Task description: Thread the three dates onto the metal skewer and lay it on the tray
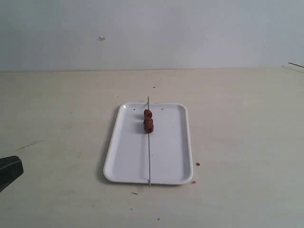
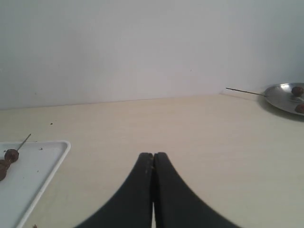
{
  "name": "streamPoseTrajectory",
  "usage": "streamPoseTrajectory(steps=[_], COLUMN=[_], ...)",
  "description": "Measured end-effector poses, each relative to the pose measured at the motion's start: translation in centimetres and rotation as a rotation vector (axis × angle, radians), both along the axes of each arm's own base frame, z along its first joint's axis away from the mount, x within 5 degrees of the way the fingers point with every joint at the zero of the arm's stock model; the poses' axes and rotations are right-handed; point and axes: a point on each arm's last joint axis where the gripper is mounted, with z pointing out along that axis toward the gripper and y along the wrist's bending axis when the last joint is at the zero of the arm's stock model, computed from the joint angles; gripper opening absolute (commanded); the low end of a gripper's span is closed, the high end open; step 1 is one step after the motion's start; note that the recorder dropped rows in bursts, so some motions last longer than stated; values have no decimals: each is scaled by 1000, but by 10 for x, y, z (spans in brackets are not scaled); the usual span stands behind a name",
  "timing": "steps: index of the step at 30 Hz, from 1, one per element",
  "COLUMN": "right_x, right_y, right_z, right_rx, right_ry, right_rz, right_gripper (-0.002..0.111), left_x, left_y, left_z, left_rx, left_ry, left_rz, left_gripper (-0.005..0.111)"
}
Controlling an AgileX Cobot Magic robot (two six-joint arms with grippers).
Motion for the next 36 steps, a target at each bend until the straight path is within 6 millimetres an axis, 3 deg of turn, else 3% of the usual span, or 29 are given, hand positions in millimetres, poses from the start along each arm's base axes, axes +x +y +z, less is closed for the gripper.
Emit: streamPoseTrajectory(steps=[11, 14, 17, 21, 23, 24, 26, 32, 36], right_x=[0, 0, 0, 0, 0, 0, 0, 0, 0], right_y=[0, 0, 0, 0, 0, 0, 0, 0, 0], right_z=[0, 0, 0, 0, 0, 0, 0, 0, 0], right_rx=[0, 0, 0, 0, 0, 0, 0, 0, 0], right_ry=[2, 2, 2, 2, 2, 2, 2, 2, 2], right_rz=[0, 0, 0, 0, 0, 0, 0, 0, 0], right_gripper=[0, 0, 0, 0, 0, 0, 0, 0, 0], left_x=[0, 0, 4, 16, 21, 24, 25, 24, 1], left_y=[0, 1, 6, 26, 38, 52, 62, 82, 83], left_z=[0, -3, -4, -4, -4, -3, -3, -4, 7], left_rx=[8, 194, 269, 203, 112, 1, -96, -172, -176], left_ry=[-8, -133, -172, -84, -16, 45, 85, 100, -26], left_rz=[-3, -48, -18, 237, 399, 565, 697, 903, 926], left_gripper=[0, 0, 0, 0, 0, 0, 0, 0, 0])
